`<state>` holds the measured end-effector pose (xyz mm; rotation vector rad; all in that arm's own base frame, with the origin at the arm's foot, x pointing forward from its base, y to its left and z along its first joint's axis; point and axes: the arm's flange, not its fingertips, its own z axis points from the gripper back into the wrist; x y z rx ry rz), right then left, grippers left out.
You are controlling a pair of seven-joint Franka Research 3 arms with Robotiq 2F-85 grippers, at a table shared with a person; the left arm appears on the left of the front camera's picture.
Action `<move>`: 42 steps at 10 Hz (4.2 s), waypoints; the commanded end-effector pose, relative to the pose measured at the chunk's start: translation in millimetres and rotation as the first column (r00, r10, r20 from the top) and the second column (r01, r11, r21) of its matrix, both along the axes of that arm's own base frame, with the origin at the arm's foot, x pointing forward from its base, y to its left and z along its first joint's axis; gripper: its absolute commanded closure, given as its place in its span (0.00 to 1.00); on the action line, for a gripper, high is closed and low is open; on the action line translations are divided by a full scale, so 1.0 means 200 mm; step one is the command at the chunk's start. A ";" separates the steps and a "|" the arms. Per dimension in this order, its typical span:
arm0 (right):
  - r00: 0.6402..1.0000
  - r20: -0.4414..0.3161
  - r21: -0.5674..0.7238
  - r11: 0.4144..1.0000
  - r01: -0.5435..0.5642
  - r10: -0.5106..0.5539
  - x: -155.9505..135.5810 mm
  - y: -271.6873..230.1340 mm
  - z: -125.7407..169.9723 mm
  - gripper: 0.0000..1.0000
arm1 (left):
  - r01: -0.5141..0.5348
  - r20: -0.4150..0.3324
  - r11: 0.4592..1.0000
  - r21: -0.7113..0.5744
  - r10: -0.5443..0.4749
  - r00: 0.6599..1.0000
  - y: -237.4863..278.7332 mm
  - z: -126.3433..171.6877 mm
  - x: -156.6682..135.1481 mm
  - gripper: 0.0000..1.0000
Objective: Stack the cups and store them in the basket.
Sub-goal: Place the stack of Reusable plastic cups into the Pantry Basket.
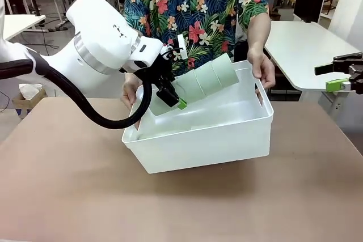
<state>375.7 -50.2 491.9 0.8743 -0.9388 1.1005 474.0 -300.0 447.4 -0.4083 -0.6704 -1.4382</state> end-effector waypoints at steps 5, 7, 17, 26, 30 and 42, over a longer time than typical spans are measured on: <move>1.000 -0.015 0.024 1.000 0.012 -0.012 0.00 0.01 0.02 0.00 | -0.042 -0.008 0.996 0.084 0.043 0.999 -0.12 -0.13 -0.03 0.14; 1.000 -0.015 0.024 1.000 0.012 -0.012 0.00 0.01 0.02 0.00 | -0.058 -0.007 0.991 0.117 0.059 0.998 -0.15 -0.18 -0.01 0.14; 1.000 -0.015 0.024 1.000 0.012 -0.012 0.00 0.01 0.02 0.00 | -0.029 -0.022 0.993 0.113 0.031 0.999 -0.16 -0.15 -0.03 0.00; 1.000 -0.015 0.024 1.000 0.012 -0.012 0.00 0.01 0.02 0.00 | 0.122 -0.173 0.981 -0.151 -0.147 0.974 0.49 0.51 -0.26 0.00; 1.000 -0.015 0.024 1.000 0.012 -0.012 0.00 0.01 0.02 0.00 | 0.088 -0.128 0.937 -0.339 -0.139 0.982 1.13 0.65 -0.32 0.00; 1.000 -0.015 0.024 1.000 0.012 -0.012 0.00 0.01 0.02 0.00 | 0.052 -0.116 0.946 -0.320 -0.094 0.989 1.46 0.50 -0.33 0.00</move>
